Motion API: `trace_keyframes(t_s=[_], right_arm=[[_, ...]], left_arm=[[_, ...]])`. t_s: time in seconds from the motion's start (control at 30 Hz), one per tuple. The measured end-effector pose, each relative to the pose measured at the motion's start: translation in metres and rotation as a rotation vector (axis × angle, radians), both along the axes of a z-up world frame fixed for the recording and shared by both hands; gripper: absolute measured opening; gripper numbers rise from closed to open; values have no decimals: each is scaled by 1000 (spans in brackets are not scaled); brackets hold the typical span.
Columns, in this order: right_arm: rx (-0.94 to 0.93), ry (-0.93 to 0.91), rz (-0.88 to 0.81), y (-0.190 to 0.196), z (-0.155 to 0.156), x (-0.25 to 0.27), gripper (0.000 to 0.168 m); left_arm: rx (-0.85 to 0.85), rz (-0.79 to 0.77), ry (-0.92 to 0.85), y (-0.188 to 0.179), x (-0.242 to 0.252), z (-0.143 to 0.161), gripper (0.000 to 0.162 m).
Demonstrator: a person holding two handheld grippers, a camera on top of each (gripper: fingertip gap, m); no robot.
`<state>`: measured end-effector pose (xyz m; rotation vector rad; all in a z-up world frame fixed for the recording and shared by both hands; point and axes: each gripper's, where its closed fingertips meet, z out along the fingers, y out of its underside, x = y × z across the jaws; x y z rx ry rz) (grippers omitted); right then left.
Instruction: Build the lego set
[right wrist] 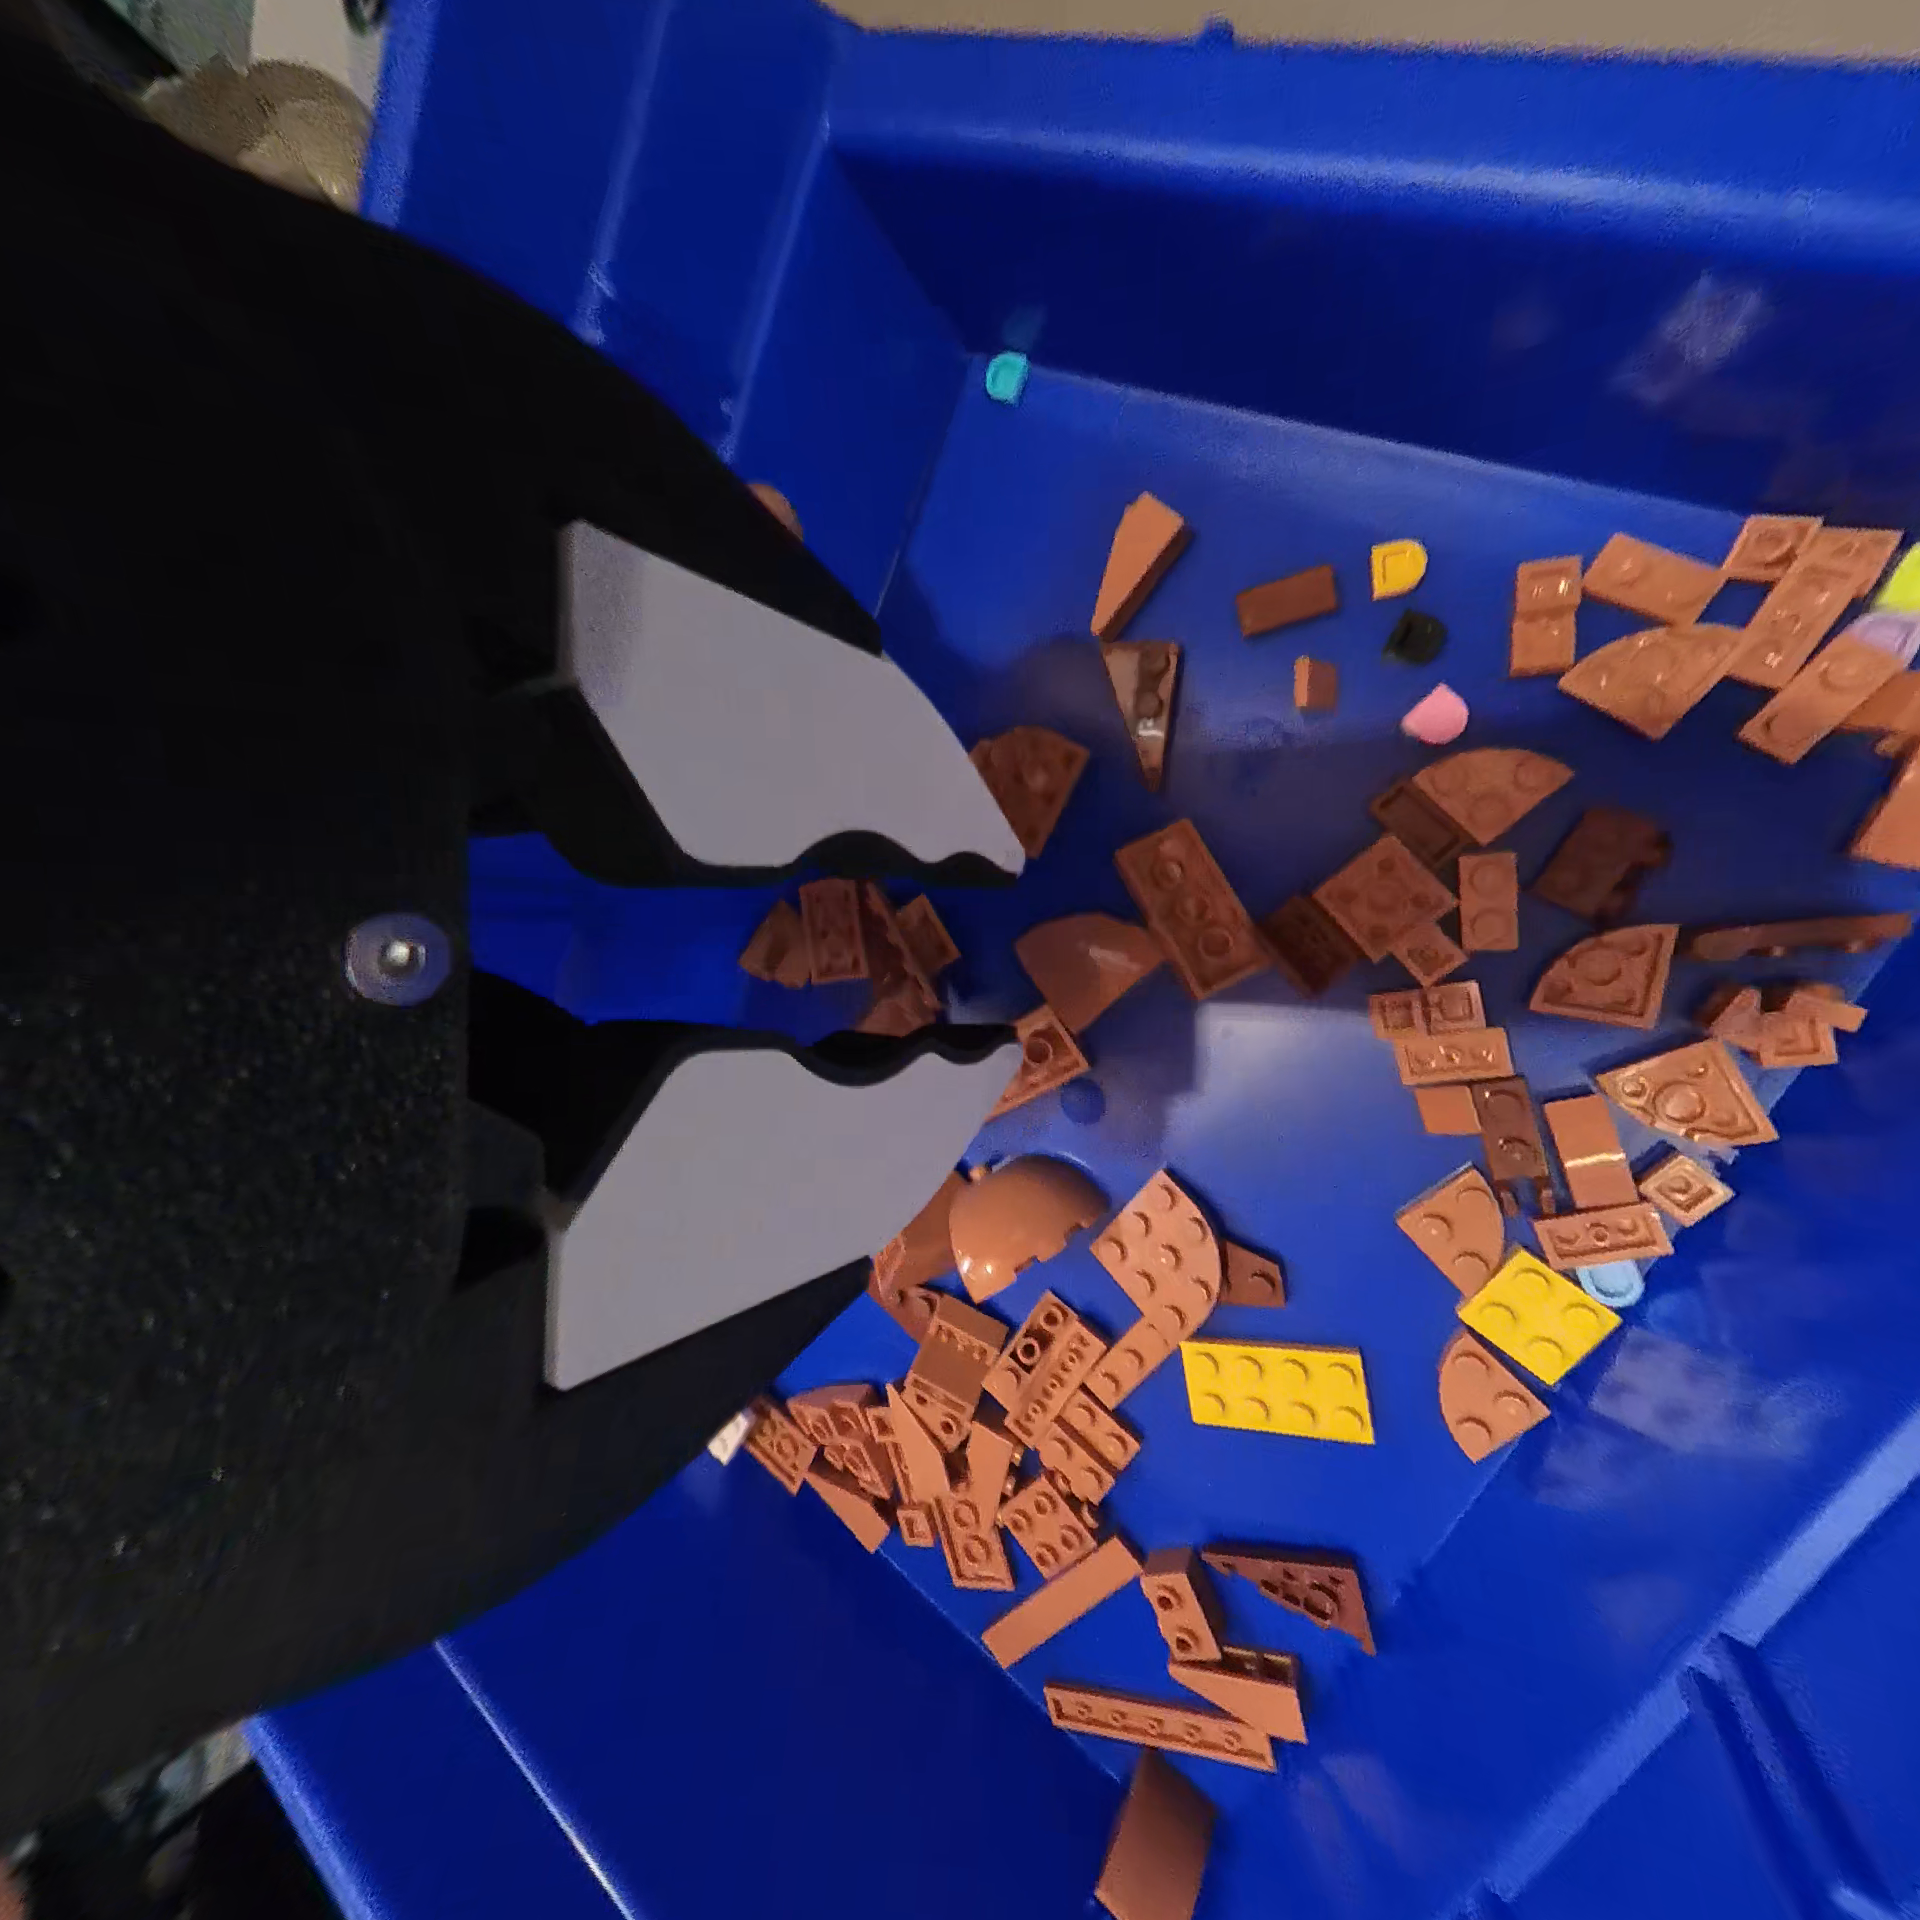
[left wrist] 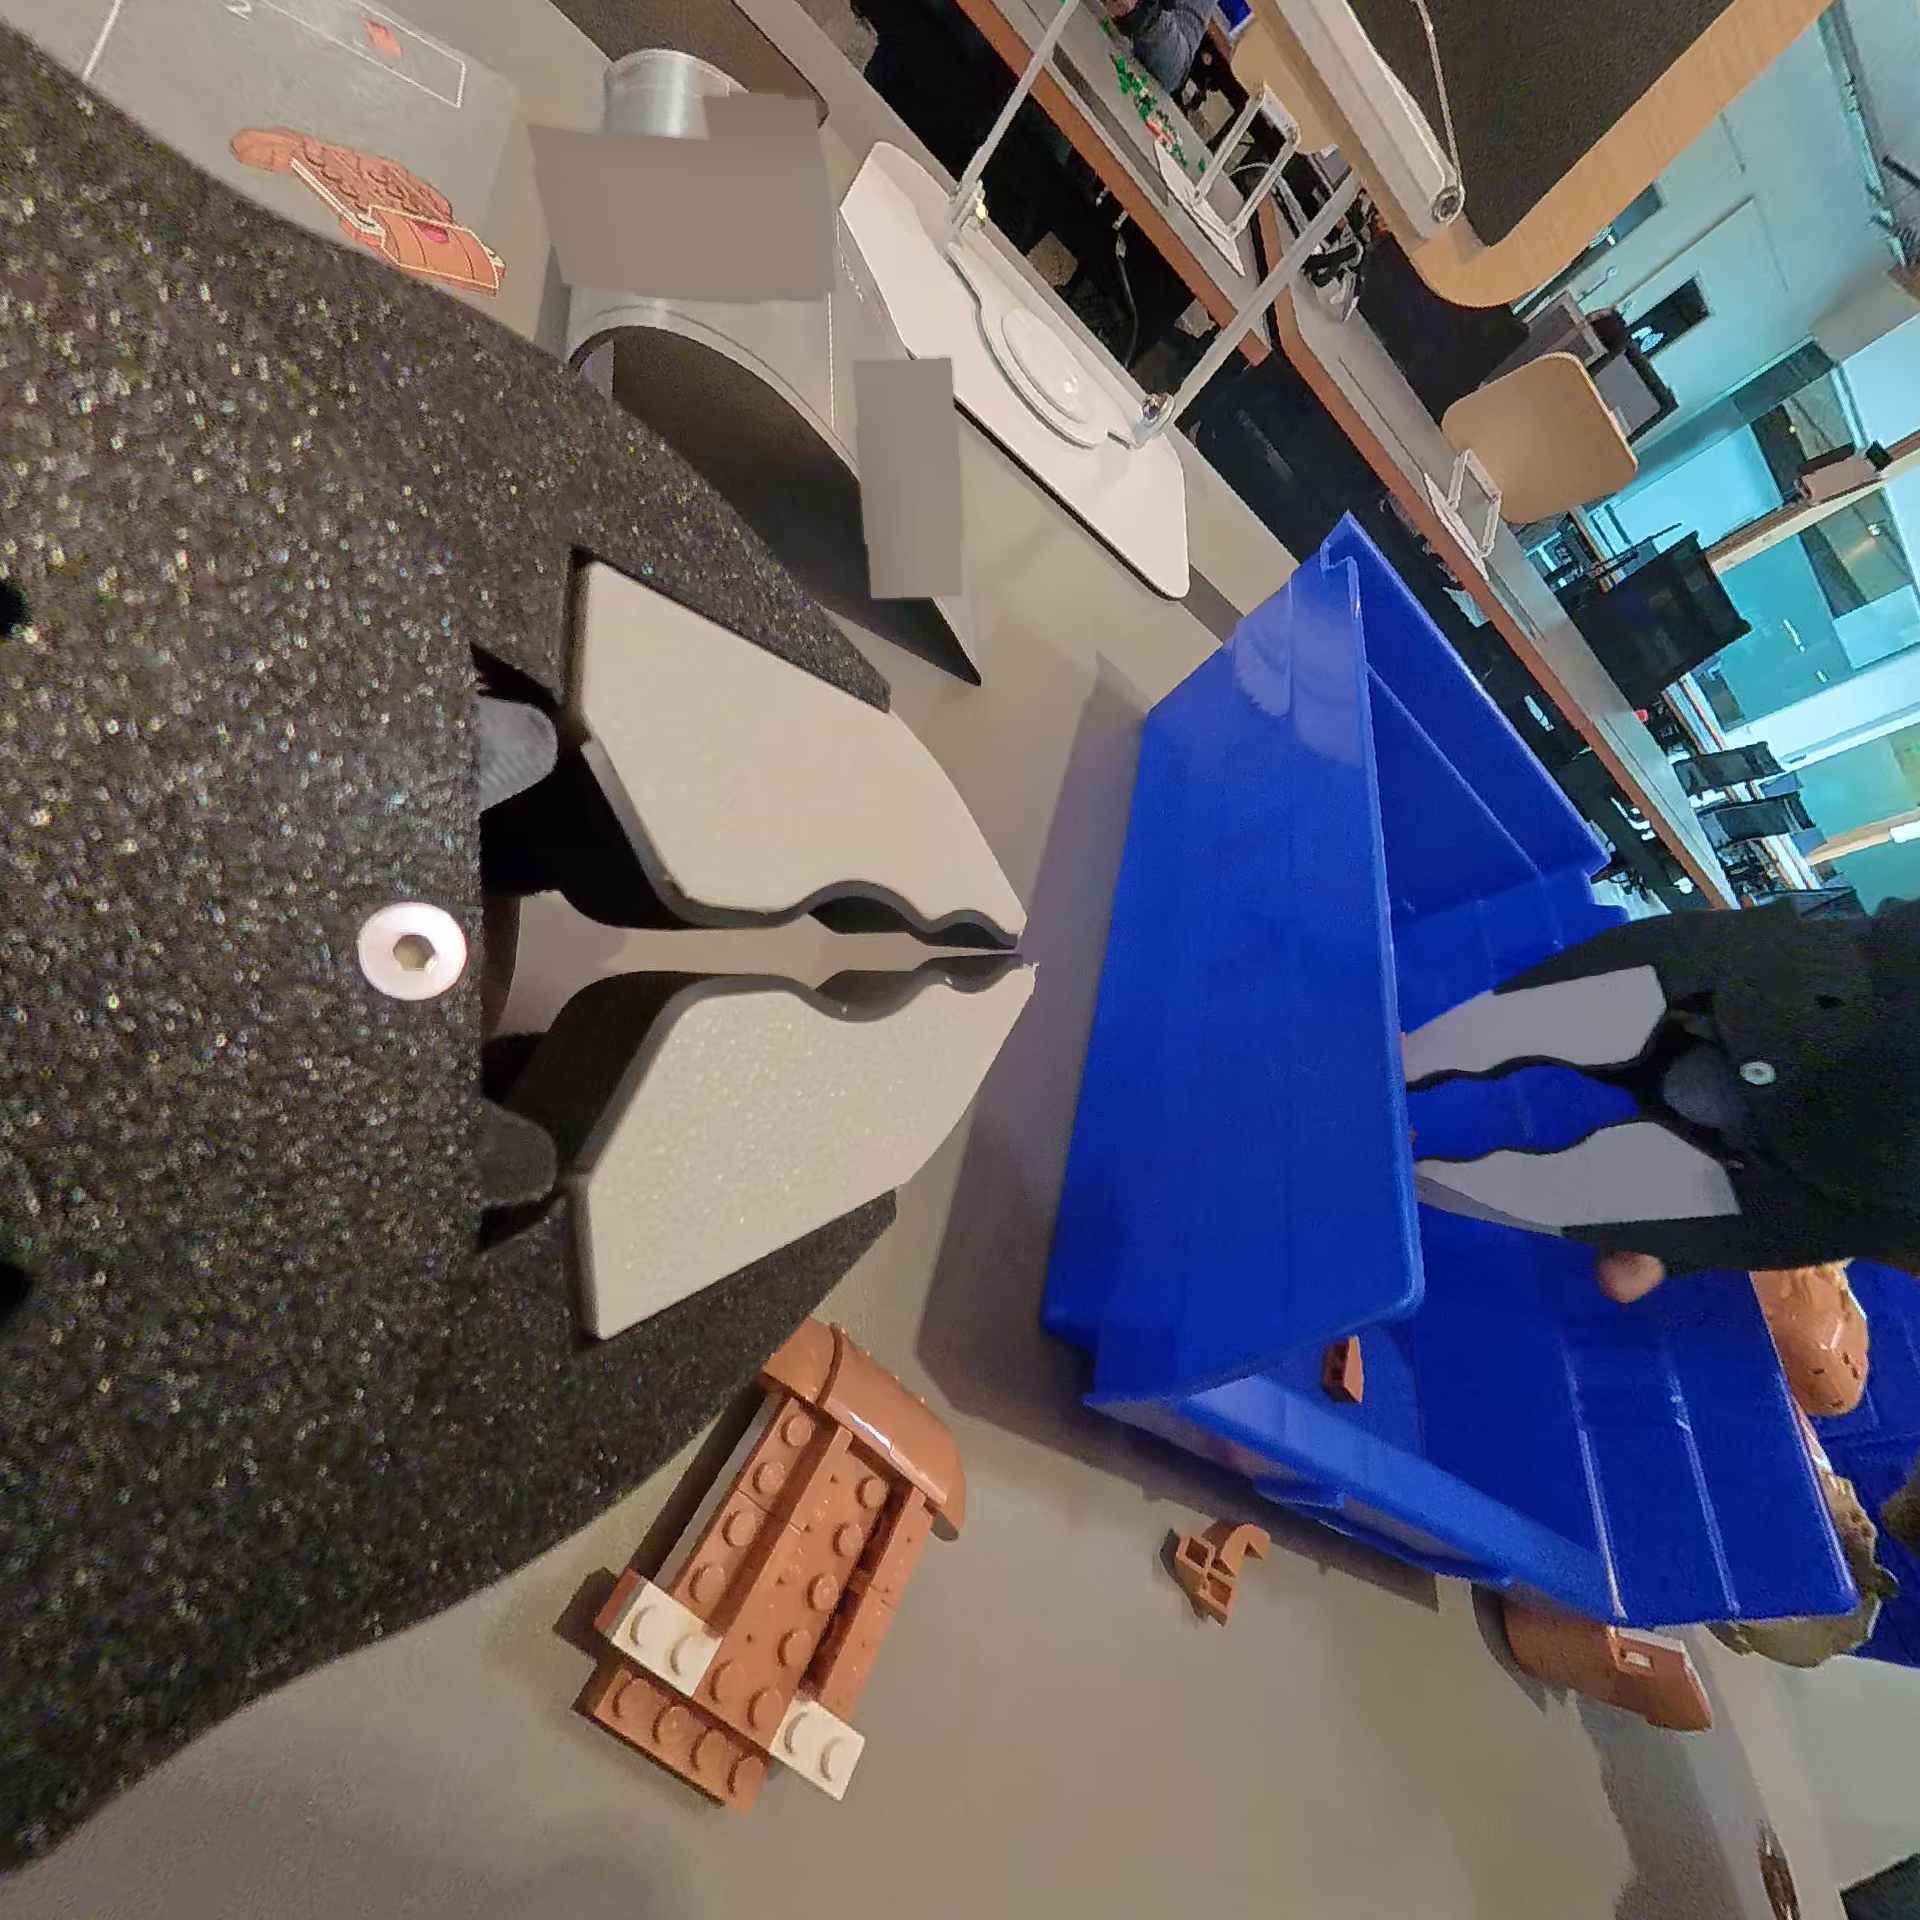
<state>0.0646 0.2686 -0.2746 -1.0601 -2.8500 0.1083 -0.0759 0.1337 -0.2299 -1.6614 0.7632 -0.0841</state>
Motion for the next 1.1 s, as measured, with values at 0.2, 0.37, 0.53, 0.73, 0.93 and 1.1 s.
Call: trace_keyframes(t_s=[0.2, 0.37, 0.53, 0.73, 0.93, 1.1], right_arm=[[-8, -16, 49, -8, -6, -11, 26], [-25, -45, 77, -11, -11, -10, 26], [-53, -49, 99, -18, -15, -11, 27], [-59, -57, 106, -23, -20, -13, 28], [10, -47, 63, -4, -20, -18, 24], [22, -23, 39, 5, -12, -19, 24]], left_arm=[[2, 2, -3, 0, -1, 1, 1], [1, -3, 2, -1, 0, 1, 1], [1, -2, -1, -1, 0, 1, 1], [-1, 0, -1, 0, -1, 1, 1], [-2, -1, -1, 0, -1, 0, 1], [-3, 1, -4, 0, -1, 0, 1]])
